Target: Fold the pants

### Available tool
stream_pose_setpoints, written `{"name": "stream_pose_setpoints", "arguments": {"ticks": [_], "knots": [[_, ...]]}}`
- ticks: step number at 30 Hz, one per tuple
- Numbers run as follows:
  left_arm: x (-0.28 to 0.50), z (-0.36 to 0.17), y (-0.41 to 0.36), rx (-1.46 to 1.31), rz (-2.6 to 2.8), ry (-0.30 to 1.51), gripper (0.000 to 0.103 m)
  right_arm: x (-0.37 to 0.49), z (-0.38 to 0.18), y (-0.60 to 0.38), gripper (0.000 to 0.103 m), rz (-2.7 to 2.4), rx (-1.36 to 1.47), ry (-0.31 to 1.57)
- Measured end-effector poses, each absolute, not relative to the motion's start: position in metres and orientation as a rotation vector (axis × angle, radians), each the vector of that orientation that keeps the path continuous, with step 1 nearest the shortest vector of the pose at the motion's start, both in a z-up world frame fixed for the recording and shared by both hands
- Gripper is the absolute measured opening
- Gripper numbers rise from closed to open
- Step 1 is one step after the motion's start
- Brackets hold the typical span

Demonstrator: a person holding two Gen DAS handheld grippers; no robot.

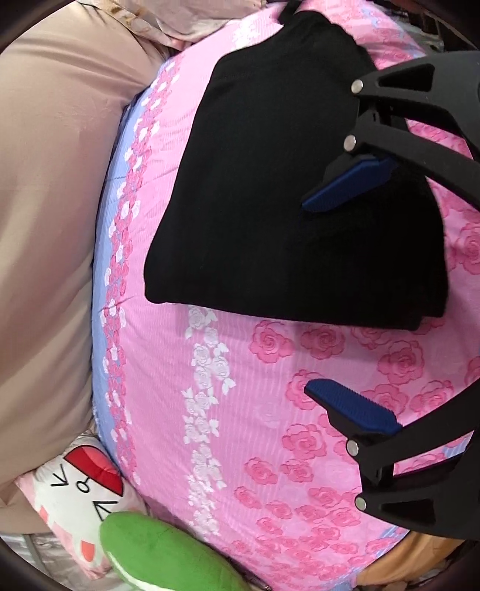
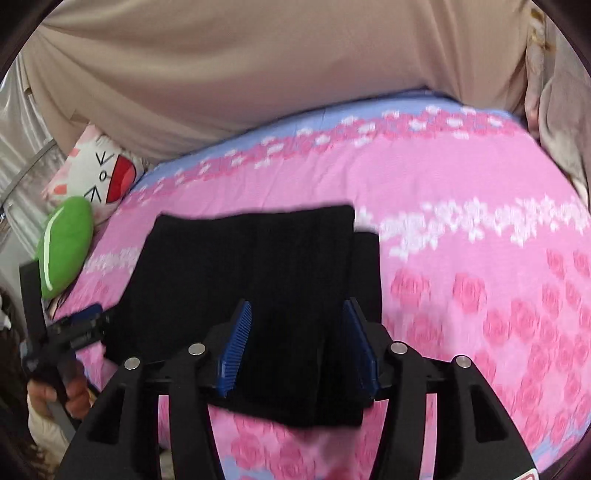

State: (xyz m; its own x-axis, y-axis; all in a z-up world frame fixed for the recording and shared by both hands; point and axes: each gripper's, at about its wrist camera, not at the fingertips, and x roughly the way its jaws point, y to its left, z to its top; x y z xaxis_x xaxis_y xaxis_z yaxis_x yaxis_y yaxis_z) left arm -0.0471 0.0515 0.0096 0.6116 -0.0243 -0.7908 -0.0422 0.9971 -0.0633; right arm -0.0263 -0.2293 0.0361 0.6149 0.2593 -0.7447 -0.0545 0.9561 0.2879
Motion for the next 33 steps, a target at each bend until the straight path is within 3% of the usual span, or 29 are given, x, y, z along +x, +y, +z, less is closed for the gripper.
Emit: {"name": "stream_pose_setpoints", "arguments": {"ticks": [2,3,5,8,10,13,15,16,21,22,23,24,25,26,28,33], "knots": [[-0.049,0.004,0.052,-0.085,0.01,0.927,0.092,-0.029,0.024,-0.225,0.048,0.191,0.241,0.925],[-0.049,0.0,0.051,-0.08,0.017,0.933,0.092,-0.029,0.018,-0.223,0.033,0.189,0.229,0.933],[-0.05,0.0,0.051,-0.086,0.023,0.94,0.092,-0.035,0.018,-0.222,0.022,0.189,0.229,0.919],[-0.062,0.014,0.054,-0.099,-0.005,0.908,0.092,-0.052,0.035,-0.229,0.021,0.187,0.216,0.856],[-0.067,0.016,0.054,-0.094,-0.01,0.892,0.098,-0.052,0.026,-0.237,0.022,0.175,0.2,0.88],[-0.061,0.0,0.053,-0.147,-0.066,0.954,0.098,-0.048,0.013,-0.246,0.04,0.181,0.285,0.893],[-0.061,-0.003,0.061,-0.261,-0.134,0.973,0.098,-0.054,0.022,-0.251,0.069,0.131,0.282,0.87],[-0.061,-0.005,0.062,-0.289,-0.157,0.984,0.098,-0.057,0.027,-0.254,0.075,0.102,0.275,0.848],[-0.05,-0.02,0.054,-0.32,-0.217,0.993,0.097,-0.043,-0.009,-0.268,0.078,0.211,0.487,0.955],[-0.049,-0.019,0.051,-0.32,-0.229,0.98,0.084,-0.04,-0.017,-0.27,0.078,0.238,0.532,0.965],[-0.047,-0.019,0.05,-0.334,-0.232,0.974,0.079,-0.04,-0.018,-0.27,0.062,0.241,0.546,0.926],[-0.046,-0.018,0.049,-0.35,-0.253,0.974,0.06,-0.036,-0.022,-0.265,0.05,0.283,0.568,0.939],[-0.045,-0.015,0.048,-0.373,-0.278,0.975,0.046,-0.034,-0.024,-0.264,0.044,0.294,0.593,0.935],[-0.045,-0.01,0.048,-0.372,-0.274,0.975,0.041,-0.033,-0.018,-0.261,0.038,0.296,0.583,0.924],[-0.05,0.003,0.048,-0.355,-0.267,0.943,0.022,-0.039,-0.004,-0.255,0.034,0.29,0.55,0.899],[-0.074,0.05,0.055,-0.381,-0.353,0.865,0.019,-0.069,0.05,-0.239,0.031,0.339,0.478,0.816]]}}
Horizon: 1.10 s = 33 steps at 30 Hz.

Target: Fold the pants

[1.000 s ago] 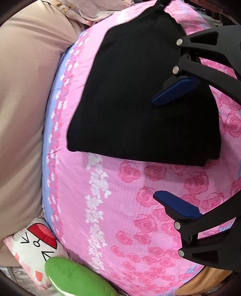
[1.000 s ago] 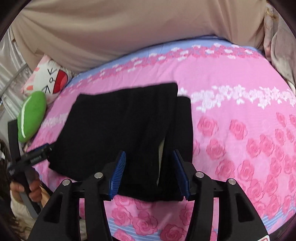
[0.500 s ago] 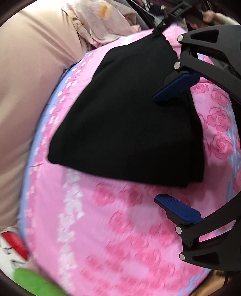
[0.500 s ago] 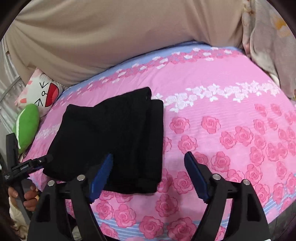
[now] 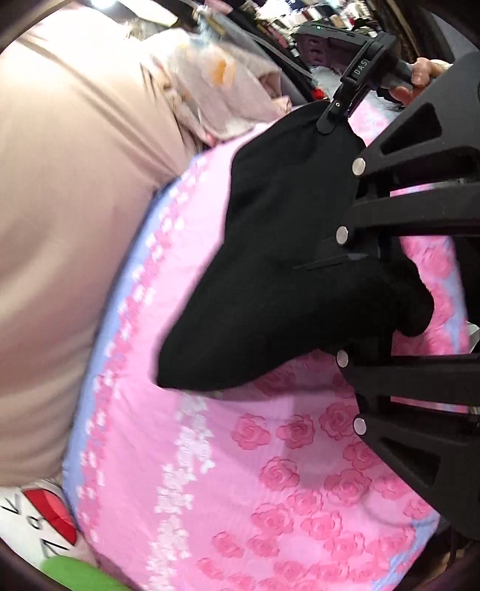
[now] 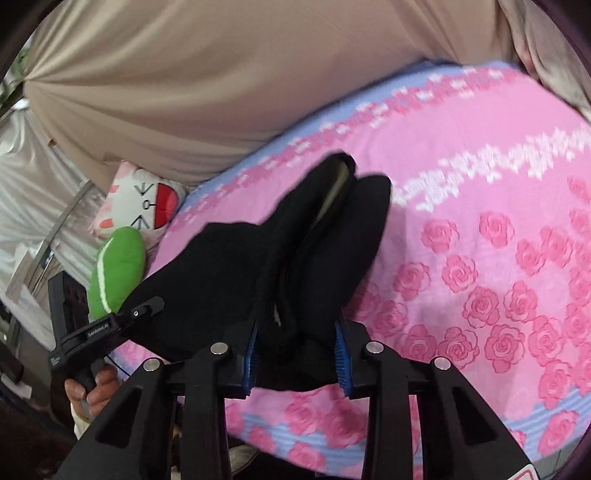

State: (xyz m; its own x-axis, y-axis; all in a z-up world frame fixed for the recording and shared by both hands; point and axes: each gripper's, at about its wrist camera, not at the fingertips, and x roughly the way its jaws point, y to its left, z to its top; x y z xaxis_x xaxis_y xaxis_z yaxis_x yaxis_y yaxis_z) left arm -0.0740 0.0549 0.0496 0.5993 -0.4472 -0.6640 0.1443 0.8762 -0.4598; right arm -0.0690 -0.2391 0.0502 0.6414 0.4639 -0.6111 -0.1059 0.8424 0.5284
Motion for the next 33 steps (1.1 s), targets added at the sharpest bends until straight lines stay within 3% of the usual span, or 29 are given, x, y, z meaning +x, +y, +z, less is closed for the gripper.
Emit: {"name": "stream_pose_setpoints", "arguments": {"ticks": [9,17,30,31,33], "knots": [[-0.122,0.125,0.053,-0.29,-0.504,0.764,0.019,-0.122,0.13,-0.227,0.031,0.358,0.359,0.674],[-0.128,0.206,0.048,-0.182,-0.534,0.516,0.02,-0.134,0.202,-0.224,0.031,0.364,0.281,0.452],[-0.041,0.289,0.019,-0.001,-0.392,0.17,0.021,-0.04,0.292,-0.23,0.031,0.312,0.197,0.115],[-0.03,0.29,0.018,-0.002,-0.379,0.157,0.021,-0.029,0.295,-0.23,0.03,0.306,0.195,0.095],[0.002,0.289,0.016,0.0,-0.343,0.129,0.021,-0.003,0.297,-0.235,0.011,0.305,0.196,0.048]]}}
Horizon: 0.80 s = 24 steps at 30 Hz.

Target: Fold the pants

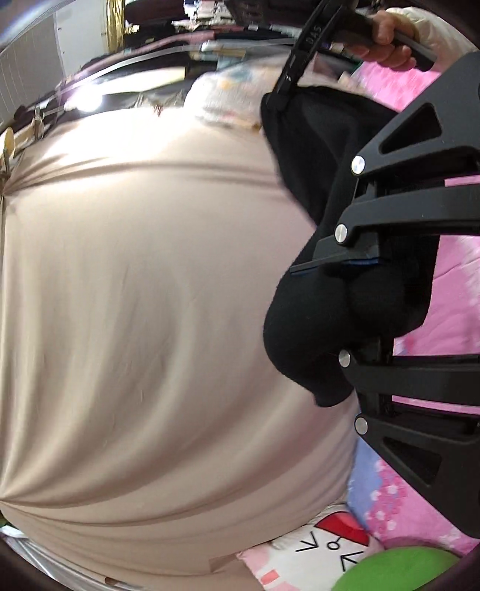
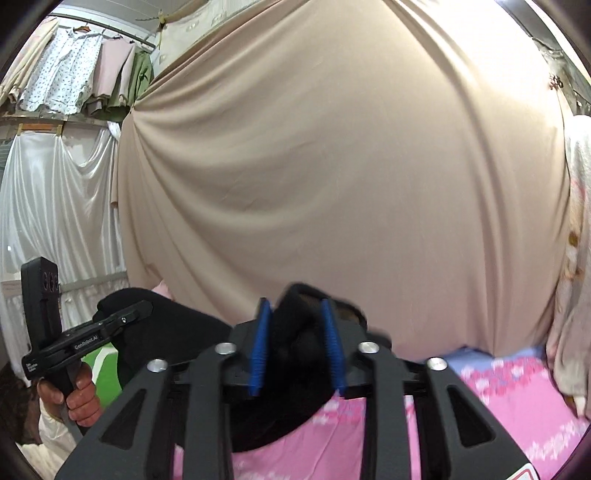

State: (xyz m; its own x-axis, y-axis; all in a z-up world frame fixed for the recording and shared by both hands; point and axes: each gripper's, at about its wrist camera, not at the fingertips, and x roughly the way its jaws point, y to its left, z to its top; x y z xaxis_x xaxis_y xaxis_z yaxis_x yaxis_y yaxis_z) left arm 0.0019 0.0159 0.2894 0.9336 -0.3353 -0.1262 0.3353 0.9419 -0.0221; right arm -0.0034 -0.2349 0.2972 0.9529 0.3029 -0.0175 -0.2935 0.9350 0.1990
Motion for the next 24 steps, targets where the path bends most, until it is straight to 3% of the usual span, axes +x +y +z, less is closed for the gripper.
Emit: {"name": "stream_pose_setpoints", "arguments": {"ticks": [4,9,12,16,18,19,23,24], "knots": [[0.066,0.268,0.01,0.039,-0.304,0.151,0.021,0.065,0.282,-0.245,0.011,0.277,0.218,0.084],[0.167,0.146,0.009,0.146,-0.176,0.496,0.022,0.159,0.189,-0.258,0.016,0.242,0.275,0.417],[0.171,0.069,0.054,0.087,-0.147,0.725,0.022,0.172,0.121,-0.259,0.018,0.234,0.274,0.616],[0.141,0.039,0.124,-0.057,-0.143,0.805,0.022,0.162,0.073,-0.249,0.02,0.284,0.3,0.746],[0.13,0.038,0.141,-0.071,-0.104,0.796,0.022,0.158,0.058,-0.243,0.054,0.298,0.328,0.795],[0.127,0.037,0.147,-0.063,-0.082,0.786,0.022,0.156,0.052,-0.242,0.059,0.314,0.368,0.803],[0.121,0.031,0.161,-0.098,-0.078,0.8,0.022,0.146,0.038,-0.228,0.059,0.387,0.456,0.852],[0.118,0.031,0.166,-0.109,-0.086,0.801,0.022,0.14,0.035,-0.221,0.065,0.434,0.477,0.871]]}}
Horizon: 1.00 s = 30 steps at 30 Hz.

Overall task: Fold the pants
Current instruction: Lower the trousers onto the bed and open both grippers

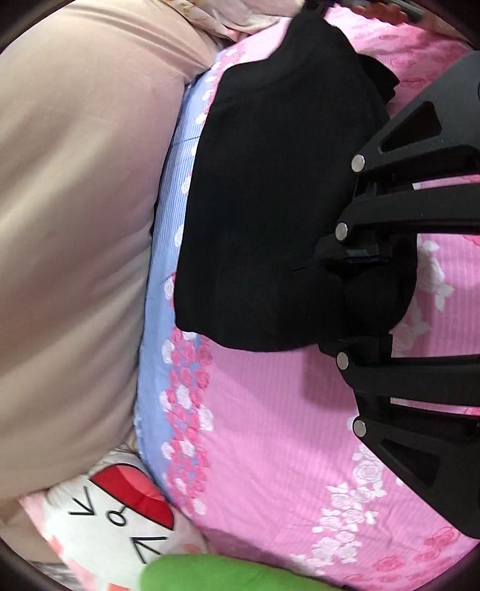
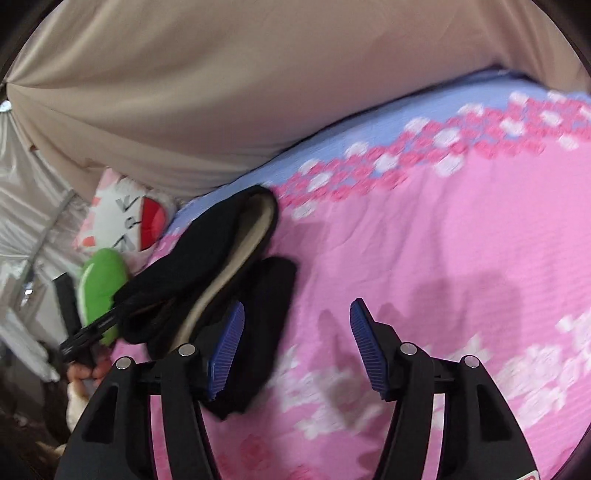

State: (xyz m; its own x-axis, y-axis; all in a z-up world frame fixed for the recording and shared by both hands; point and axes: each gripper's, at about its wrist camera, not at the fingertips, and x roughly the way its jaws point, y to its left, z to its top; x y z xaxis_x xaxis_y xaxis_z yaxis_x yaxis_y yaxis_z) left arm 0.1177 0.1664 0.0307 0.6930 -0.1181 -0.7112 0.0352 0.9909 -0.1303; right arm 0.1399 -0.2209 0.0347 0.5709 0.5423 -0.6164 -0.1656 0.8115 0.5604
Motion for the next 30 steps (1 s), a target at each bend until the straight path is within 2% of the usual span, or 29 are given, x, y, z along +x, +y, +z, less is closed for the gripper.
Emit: {"name": "stream_pose_setpoints", "arguments": {"ticks": [2,6,7,8,9,11,14,16,19,20,22,26,28,30], "knots": [[0.112,0.033,0.175,-0.119,-0.082,0.805,0.022,0.134,0.024,-0.208,0.07,0.478,0.507,0.925],[0.103,0.034,0.197,-0.104,-0.039,0.827,0.022,0.134,-0.013,-0.174,0.069,0.562,0.601,1.059],[0.101,0.032,0.202,-0.11,-0.03,0.834,0.023,0.134,-0.018,-0.165,0.064,0.583,0.592,1.06],[0.1,0.027,0.21,-0.111,-0.015,0.846,0.023,0.132,-0.019,-0.149,0.028,0.595,0.542,1.043],[0.099,0.023,0.215,-0.104,-0.001,0.858,0.023,0.132,-0.017,-0.138,0.018,0.57,0.465,1.036],[0.096,0.021,0.221,-0.101,0.01,0.865,0.023,0.125,0.009,-0.119,0.014,0.548,0.308,0.976],[0.074,0.032,0.222,-0.083,-0.019,0.851,0.023,0.104,0.059,-0.104,0.014,0.51,0.102,0.877],[0.063,0.034,0.221,-0.067,-0.027,0.875,0.025,0.094,0.068,-0.099,0.015,0.469,-0.005,0.893],[0.05,0.017,0.226,-0.1,-0.016,0.937,0.03,0.093,0.024,-0.101,0.03,0.36,-0.127,1.009],[0.042,0.013,0.226,-0.089,0.004,0.936,0.031,0.09,0.01,-0.11,0.036,0.337,-0.088,1.032],[0.027,0.018,0.225,-0.069,0.05,0.911,0.043,0.08,0.018,-0.126,0.041,0.344,0.049,1.009],[-0.009,0.063,0.222,-0.088,0.056,0.753,0.061,0.064,0.057,-0.137,0.058,0.441,0.191,0.899],[-0.018,0.083,0.209,-0.088,0.014,0.678,0.079,0.076,0.054,-0.123,0.058,0.611,0.316,0.942],[-0.02,0.092,0.181,-0.064,-0.085,0.617,0.091,0.091,0.041,-0.104,0.058,0.653,0.317,0.986]]}}
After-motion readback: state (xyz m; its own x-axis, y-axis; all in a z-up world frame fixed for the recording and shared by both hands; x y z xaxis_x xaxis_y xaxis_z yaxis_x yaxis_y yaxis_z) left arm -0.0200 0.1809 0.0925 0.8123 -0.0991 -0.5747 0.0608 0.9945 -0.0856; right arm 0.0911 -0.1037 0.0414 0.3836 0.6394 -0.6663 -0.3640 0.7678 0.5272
